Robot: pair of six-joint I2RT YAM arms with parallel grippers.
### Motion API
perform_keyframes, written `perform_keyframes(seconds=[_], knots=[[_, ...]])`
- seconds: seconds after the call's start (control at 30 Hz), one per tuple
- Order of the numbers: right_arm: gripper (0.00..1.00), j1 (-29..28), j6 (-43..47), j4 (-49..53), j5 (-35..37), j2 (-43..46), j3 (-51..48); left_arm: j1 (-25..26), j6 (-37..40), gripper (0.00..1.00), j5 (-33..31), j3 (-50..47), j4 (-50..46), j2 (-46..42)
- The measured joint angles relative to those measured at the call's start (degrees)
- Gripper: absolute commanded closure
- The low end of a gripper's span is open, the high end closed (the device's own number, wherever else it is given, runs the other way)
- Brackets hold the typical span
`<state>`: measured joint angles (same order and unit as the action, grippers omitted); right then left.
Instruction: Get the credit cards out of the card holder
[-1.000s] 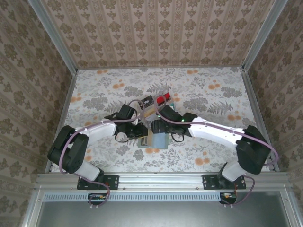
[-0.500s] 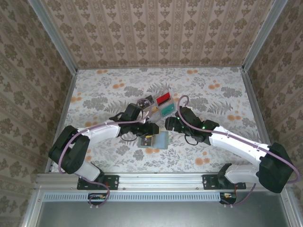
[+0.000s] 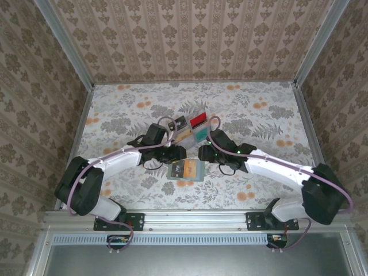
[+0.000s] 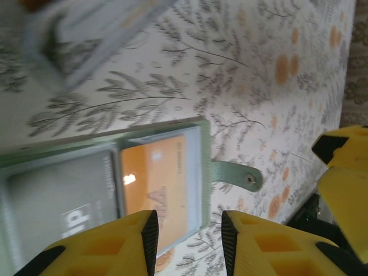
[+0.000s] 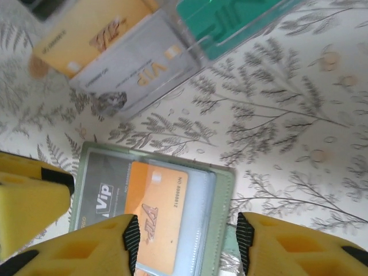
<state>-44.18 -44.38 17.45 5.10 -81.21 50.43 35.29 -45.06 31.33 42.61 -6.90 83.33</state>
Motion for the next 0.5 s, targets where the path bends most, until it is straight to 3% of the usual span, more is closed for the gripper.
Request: perform_keyframes(seconds=[0.3,0.5], knots=[[0.7,-2.8,-0.6,3.5,-3.8,-12.6,6.7,-0.2,-0.6,0.73,-0.7,-1.9,0.0,1.2],[0.74,-2.8,-0.9,5.5,-4.6,-15.9,7.8,-0.1,-1.5,0.77,0.2,-2.3,1.5,3.9]])
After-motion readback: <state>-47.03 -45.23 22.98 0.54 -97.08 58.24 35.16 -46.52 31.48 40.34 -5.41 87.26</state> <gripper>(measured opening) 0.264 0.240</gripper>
